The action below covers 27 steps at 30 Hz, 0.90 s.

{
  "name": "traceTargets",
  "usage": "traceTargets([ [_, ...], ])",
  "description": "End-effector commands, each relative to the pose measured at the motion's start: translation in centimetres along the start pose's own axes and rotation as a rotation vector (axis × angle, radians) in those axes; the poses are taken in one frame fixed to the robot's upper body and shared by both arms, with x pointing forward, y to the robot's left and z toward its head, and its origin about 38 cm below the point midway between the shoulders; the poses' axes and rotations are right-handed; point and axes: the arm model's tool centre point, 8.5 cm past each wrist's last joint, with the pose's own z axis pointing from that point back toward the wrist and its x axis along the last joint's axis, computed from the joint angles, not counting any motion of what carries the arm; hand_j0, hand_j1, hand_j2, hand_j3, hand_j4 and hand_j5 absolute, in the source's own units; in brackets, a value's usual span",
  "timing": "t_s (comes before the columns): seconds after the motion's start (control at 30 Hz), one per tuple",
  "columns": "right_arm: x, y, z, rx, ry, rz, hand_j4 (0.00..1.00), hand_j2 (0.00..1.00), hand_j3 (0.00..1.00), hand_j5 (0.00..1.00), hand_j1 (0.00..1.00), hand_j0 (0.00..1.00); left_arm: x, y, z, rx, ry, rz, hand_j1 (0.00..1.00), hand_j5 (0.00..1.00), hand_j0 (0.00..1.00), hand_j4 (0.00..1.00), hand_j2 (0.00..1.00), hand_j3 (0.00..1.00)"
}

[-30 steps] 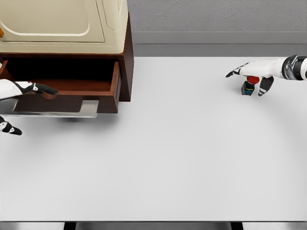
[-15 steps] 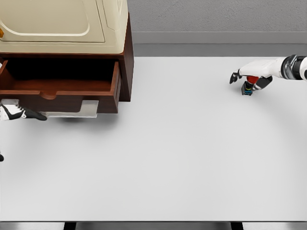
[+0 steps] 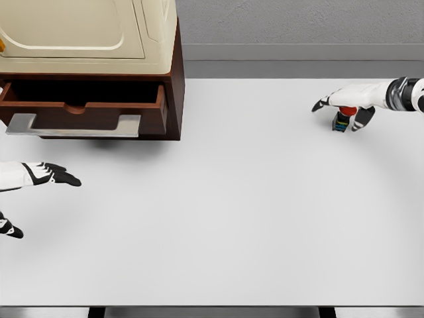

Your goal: Open the cabinet drawer with left arm, and place a switch into the drawer with right arm

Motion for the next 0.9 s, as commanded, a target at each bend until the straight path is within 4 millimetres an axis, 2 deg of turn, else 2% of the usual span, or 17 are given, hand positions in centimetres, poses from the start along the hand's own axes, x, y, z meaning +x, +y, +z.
traceTargets([
  [0.0,-0.1,0.0,0.1,-0.001,0.002,-0.004,1.00,1.00,1.00,1.00,1.00,1.00,0.0,0.1,0.1,0.003,0.001,0.003,1.00,1.00,1.00,1.00,1.00,1.00],
  [0.3,-0.5,0.3,0.2,0.009,0.016,-0.009,1.00,1.00,1.00,1.00,1.00,1.00,0.0,0.2,0.1,0.005,0.003,0.000,1.00,1.00,1.00,1.00,1.00,1.00],
  [0.4,-0.6,0.2,0.2,0.008,0.019,-0.006,0.78,0.78,0.78,0.78,0.78,0.78,0.1,0.4,0.0,0.011,0.000,-0.008,1.00,1.00,1.00,1.00,1.00,1.00],
  [0.43,-0.6,0.2,0.3,0.007,0.020,-0.009,0.64,0.64,0.64,0.64,0.64,0.64,0.1,0.4,0.0,0.013,0.001,-0.011,1.00,1.00,1.00,1.00,1.00,1.00],
  [0.5,-0.6,0.3,0.3,0.008,0.020,-0.008,0.63,0.63,0.63,0.63,0.63,0.63,0.1,0.5,0.0,0.017,-0.001,-0.010,1.00,1.00,1.00,1.00,1.00,1.00],
  [0.53,-0.6,0.2,0.3,0.007,0.020,-0.009,0.56,0.56,0.56,0.56,0.56,0.56,0.1,0.5,-0.1,0.021,-0.004,-0.010,1.00,1.00,1.00,1.00,1.00,1.00],
  [0.57,-0.6,0.3,0.3,0.008,0.020,-0.010,0.55,0.55,0.55,0.55,0.55,0.55,0.2,0.7,-0.3,0.032,-0.013,-0.014,1.00,1.00,1.00,1.00,1.00,1.00],
  [0.77,-0.7,-0.1,0.5,-0.001,0.023,-0.008,0.56,0.56,0.56,0.56,0.56,0.56,0.6,1.8,-0.9,0.078,-0.048,-0.040,1.00,1.00,1.00,1.00,1.00,1.00],
  [0.8,-0.7,-0.1,0.5,-0.001,0.023,-0.008,0.54,0.54,0.54,0.54,0.54,0.54,0.7,1.9,-1.1,0.084,-0.054,-0.043,1.00,1.00,1.00,1.00,1.00,1.00],
  [0.83,-0.7,-0.1,0.5,-0.001,0.023,-0.008,0.41,0.41,0.41,0.41,0.41,0.41,0.9,2.2,-1.2,0.095,-0.062,-0.050,1.00,1.00,1.00,1.00,1.00,1.00],
  [0.87,-0.7,-0.1,0.5,-0.001,0.023,-0.008,0.41,0.41,0.41,0.41,0.41,0.41,0.9,2.4,-1.1,0.098,-0.060,-0.055,1.00,1.00,1.00,1.00,1.00,1.00],
])
